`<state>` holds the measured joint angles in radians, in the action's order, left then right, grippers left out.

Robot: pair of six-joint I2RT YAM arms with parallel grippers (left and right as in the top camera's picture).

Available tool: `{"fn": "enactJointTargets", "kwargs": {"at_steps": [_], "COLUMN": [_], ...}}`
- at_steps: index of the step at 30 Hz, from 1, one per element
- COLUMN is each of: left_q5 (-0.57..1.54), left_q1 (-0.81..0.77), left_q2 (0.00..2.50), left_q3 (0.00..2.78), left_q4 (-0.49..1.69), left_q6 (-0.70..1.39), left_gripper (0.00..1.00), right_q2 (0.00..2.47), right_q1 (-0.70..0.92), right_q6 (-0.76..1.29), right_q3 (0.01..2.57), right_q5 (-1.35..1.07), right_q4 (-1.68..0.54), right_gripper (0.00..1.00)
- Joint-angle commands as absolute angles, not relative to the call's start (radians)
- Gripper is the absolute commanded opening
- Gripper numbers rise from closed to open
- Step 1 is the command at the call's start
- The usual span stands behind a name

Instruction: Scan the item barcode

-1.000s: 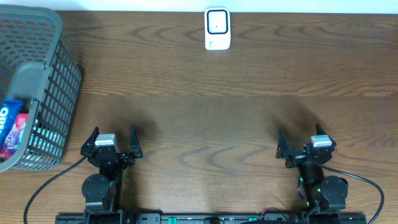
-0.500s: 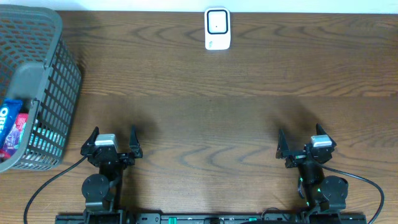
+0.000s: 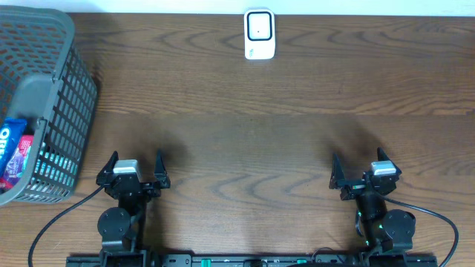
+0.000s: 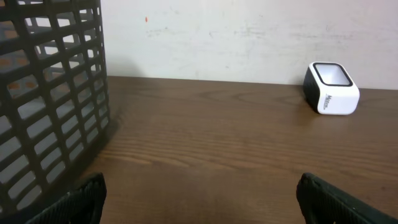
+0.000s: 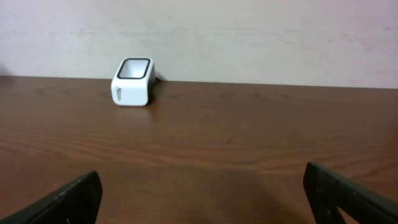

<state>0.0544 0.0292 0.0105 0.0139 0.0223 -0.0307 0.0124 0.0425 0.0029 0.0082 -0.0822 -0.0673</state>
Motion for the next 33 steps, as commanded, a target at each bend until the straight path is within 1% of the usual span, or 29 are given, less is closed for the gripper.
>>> {"fn": "enactJointTargets", "kwargs": {"at_steps": [1, 17, 25, 33], "left_q5": [0.070, 0.072, 0.072, 0.091], "left_q1": [0.033, 0.033, 0.033, 0.033], "left_q2": [0.004, 0.004, 0.004, 0.004], "left_q3": [0.004, 0.004, 0.025, 0.154], "left_q4": [0.067, 0.059, -0.030, -0.039], "left_q6": [-0.044, -0.043, 0.219, 0.245], "left_gripper": [0.98, 0.98, 0.98, 0.98], "right_q2": [0.013, 0.013, 0.013, 0.013], "right_q1": [0.041, 0.041, 0.041, 0.041], "right_q6": [-0.008, -0.008, -0.008, -0.008], "right_q3": [0.006, 0.006, 0.006, 0.006], "right_q5": [-0.088, -0.088, -0.088, -0.088], "right_q4": [-0.070, -0.070, -0.070, -0.070], "right_gripper": [0.99, 0.99, 0.99, 0.99]}}
